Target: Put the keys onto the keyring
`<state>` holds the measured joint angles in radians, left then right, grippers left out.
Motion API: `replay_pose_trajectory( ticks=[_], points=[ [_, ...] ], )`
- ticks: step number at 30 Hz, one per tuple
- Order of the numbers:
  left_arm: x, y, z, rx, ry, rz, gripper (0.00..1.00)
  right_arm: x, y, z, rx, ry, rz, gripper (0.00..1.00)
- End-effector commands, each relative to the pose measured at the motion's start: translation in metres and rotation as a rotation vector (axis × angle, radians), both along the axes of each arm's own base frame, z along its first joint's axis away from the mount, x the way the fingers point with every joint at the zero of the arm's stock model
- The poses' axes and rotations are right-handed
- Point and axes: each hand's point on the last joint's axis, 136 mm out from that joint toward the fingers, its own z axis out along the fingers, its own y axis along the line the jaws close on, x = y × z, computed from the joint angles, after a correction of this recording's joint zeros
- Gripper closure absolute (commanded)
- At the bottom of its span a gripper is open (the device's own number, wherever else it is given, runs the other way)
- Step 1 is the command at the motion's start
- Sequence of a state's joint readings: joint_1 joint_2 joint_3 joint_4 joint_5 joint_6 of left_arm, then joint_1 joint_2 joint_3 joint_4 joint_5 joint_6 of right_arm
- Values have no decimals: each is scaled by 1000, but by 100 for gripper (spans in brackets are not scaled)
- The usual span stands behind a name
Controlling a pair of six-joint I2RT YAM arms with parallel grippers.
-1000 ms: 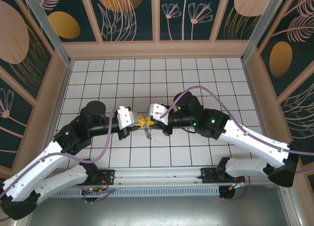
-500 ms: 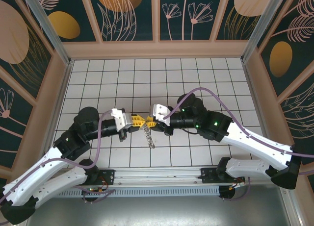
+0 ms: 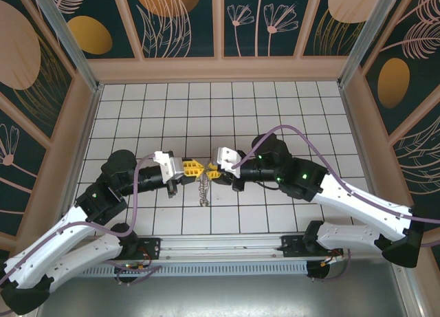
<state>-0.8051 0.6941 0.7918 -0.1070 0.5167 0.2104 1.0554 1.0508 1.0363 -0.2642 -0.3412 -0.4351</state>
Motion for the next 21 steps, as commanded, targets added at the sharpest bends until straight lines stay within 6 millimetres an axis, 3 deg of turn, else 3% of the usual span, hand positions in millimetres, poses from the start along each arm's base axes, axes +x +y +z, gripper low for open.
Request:
replay_pose_trajectory(
  ticks=[1,13,21],
  points=[
    [-6,1,16,-59,-33,-23,100,0,-5,15,64,-12,-10,87],
    [-11,1,16,-65,-28,-46,100,4,-4,18,72,-6,-18,100],
    [-14,-3,13,-57,-13,-82,100,6,6,22,62,-8,12,100]
  ],
)
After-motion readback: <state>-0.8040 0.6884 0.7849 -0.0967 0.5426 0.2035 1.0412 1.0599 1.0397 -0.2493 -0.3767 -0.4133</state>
